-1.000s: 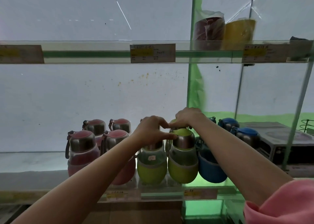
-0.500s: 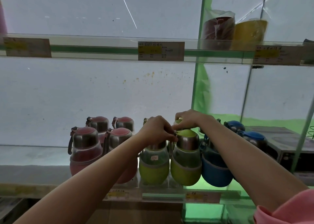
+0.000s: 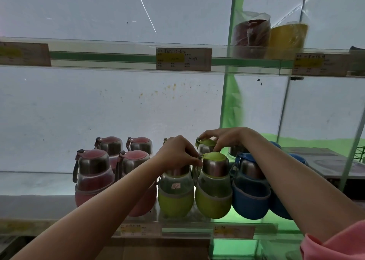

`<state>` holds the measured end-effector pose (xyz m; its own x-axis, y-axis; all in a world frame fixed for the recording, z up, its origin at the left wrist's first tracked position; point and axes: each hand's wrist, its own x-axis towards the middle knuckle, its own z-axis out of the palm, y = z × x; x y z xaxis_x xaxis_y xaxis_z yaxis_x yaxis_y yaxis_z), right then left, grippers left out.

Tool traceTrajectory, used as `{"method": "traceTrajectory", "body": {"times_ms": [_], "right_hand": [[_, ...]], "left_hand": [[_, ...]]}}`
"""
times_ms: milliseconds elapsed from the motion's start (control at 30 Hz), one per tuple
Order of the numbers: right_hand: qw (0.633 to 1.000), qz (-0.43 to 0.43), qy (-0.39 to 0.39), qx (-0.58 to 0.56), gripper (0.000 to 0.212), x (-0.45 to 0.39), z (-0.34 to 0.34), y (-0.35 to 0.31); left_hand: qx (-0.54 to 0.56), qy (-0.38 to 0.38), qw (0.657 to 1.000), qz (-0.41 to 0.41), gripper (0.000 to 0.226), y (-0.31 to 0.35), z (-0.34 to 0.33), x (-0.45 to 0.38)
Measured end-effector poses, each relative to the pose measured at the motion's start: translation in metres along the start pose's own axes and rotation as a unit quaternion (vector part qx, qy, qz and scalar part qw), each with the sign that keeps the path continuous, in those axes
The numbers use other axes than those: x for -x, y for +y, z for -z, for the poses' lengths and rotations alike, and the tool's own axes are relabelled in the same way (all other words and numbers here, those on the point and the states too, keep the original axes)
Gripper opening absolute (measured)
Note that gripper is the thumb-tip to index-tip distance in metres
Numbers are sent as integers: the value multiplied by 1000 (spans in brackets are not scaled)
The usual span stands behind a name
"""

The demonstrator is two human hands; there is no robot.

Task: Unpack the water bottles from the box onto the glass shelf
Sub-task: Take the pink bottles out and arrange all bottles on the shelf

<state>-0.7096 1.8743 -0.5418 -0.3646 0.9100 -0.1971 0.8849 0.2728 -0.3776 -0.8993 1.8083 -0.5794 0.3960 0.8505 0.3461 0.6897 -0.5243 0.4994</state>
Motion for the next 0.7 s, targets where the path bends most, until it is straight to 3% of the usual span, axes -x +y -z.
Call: {"method": "traceTrajectory", "body": {"times_ms": [100,267,500,633,700], "right_hand": [[1000,-7,-16,7,69,-3,-3,-6],[998,-1,52,47,59,-6,-5,-6],[996,-7,33,84,60,-4,-6,-9],[999,-1,43,26,67,10,2,-3],[997,17,71,12,60,23,11,5]], "left_hand": [[0,3,1000,3,24,0,0,0],[-3,-3,1000,1,23,0,1,0],[-6,-8,1000,6,23,3,3,2],[-9,-16,1000,8,22,4,5,5],[-1,-19,1000,13,24,6,8,5]]}}
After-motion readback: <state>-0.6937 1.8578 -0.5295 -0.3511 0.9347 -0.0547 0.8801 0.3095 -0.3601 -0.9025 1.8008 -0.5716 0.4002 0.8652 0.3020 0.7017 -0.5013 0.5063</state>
